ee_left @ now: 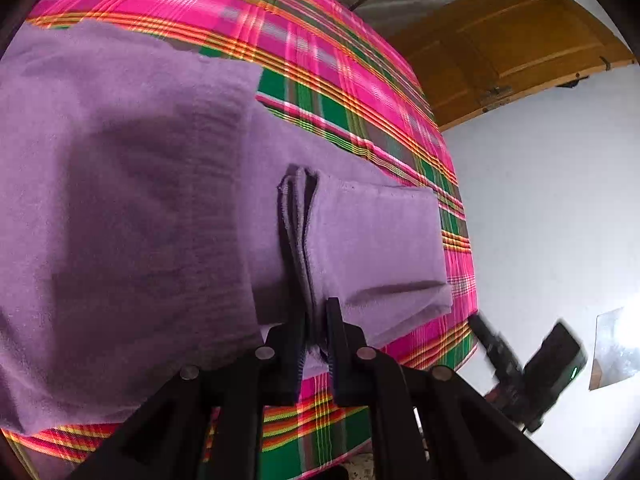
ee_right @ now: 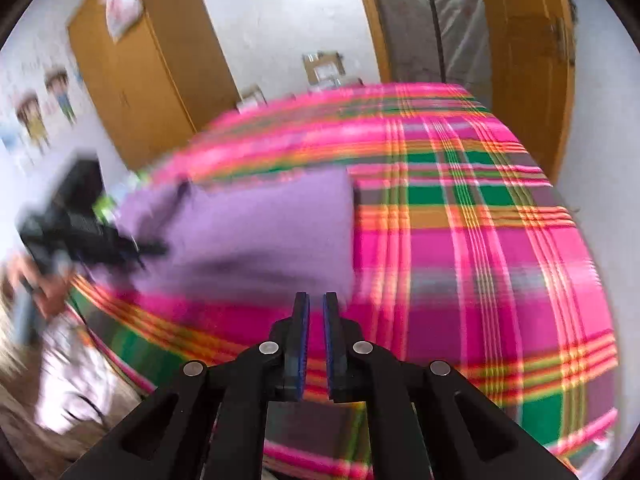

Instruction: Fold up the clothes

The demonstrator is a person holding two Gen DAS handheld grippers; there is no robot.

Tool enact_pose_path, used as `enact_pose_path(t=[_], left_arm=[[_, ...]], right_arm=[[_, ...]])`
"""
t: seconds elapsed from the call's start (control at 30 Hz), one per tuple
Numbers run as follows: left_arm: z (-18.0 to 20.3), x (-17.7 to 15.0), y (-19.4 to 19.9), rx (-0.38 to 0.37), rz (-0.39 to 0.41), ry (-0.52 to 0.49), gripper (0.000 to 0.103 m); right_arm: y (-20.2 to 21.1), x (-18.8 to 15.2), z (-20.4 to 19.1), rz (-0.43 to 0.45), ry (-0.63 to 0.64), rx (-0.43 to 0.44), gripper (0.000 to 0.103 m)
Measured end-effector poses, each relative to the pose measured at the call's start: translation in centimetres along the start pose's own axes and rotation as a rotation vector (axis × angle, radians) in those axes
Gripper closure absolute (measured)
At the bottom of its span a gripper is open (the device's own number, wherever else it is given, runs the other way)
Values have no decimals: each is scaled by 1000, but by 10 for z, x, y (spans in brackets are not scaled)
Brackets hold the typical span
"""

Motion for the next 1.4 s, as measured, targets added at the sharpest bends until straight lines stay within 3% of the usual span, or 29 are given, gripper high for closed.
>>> enact_pose_path(t=[0.1,0.2,0.3,0.43,0.77,0.97,1.07,1.17,1.2,1.4], left_arm=[[0,-1,7,1,11,17,94],[3,-2,22,30,33,0,94],[5,2,36,55,59,-13,94],[18,22,35,88,51,-70,91],[85,76,-35,-8,-105,-256,90],[96,85,-78,-49,-210,-282,90],[91,85,-91,-35,-223,-263,90],[79,85,-99,-33,-238,-227,90],[77,84,-101,-35,-241,-216,90],[70,85,-103,-56,-238,-178,90]], right_arm=[[-11,22,-2,-7,-11,79,86],[-36,31,-5,-102,19,162,83],[-50,29,-7,-169,90,190,77],[-62,27,-10,-255,220,203,77],[-68,20,-28,-370,517,137,76],[-78,17,-25,-430,554,150,76],[-78,18,-23,-444,545,166,76],[-74,12,-28,-438,585,156,87],[-70,10,-30,-433,604,158,97],[-45,-18,-46,-408,729,139,99]])
Point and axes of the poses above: each gripper's, at about its wrist camera, not at the fingertips, and y roughly against the way its jaws point, z to its right, x to its top, the point moved 7 cm from there along -y, roughly the way its jaws point, and after that the axes turned 15 degrees about -y, right-handed, at the moved point
